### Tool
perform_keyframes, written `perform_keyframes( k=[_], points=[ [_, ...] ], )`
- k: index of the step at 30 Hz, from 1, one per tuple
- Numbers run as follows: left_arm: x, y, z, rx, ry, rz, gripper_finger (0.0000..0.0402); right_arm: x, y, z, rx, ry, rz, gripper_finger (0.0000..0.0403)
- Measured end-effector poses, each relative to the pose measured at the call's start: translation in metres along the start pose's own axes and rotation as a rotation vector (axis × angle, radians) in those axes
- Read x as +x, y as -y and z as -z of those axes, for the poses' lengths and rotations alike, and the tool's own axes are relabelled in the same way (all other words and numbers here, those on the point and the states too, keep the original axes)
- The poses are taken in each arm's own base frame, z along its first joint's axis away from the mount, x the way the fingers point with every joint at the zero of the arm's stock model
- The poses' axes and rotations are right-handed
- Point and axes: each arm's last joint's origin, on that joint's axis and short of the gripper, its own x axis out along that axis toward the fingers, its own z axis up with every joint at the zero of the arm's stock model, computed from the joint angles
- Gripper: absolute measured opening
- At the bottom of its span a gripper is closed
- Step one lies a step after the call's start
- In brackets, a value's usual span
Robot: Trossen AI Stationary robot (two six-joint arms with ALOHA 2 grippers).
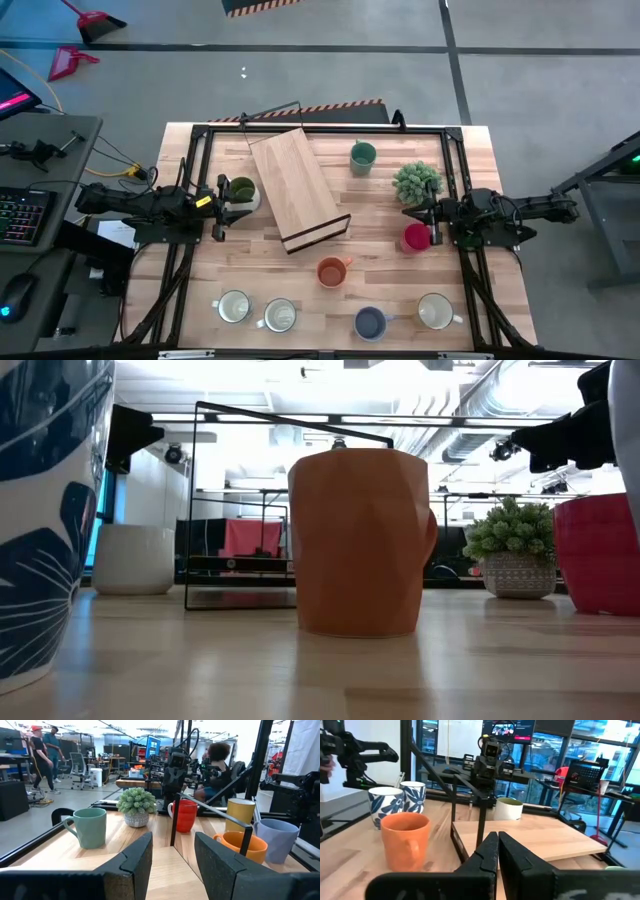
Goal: Place coffee mugs
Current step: Put the white green mug on the shelf
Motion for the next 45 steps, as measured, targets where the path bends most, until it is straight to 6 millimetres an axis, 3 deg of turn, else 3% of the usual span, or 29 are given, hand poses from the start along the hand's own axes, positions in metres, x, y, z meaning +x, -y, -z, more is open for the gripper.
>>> perform_keyframes(
  k=[14,29,39,45],
  points=[
    [0.0,0.0,-0.003,-0.059,0.035,0.006,0.0135,0.0,0.0,0.0,-0.014,0.0,0.0,0.0],
    [0.0,0.0,-0.005,-0.012,0.051,0.007,0.0135,0.0,0.0,0.0,-0.035,0.0,-0.001,0.0],
    [-0.003,-0.003,-0.023,-0.001,0.222,-0.103,0.0135,0.0,0.001,-0.002,0.072,0.022,0.038,0.0],
    [-0.01,-0.004,-0.061,0.048,0.294,-0.115,0.0135,-0.001,0.005,-0.011,0.136,0.082,0.115,0.0]
  ],
)
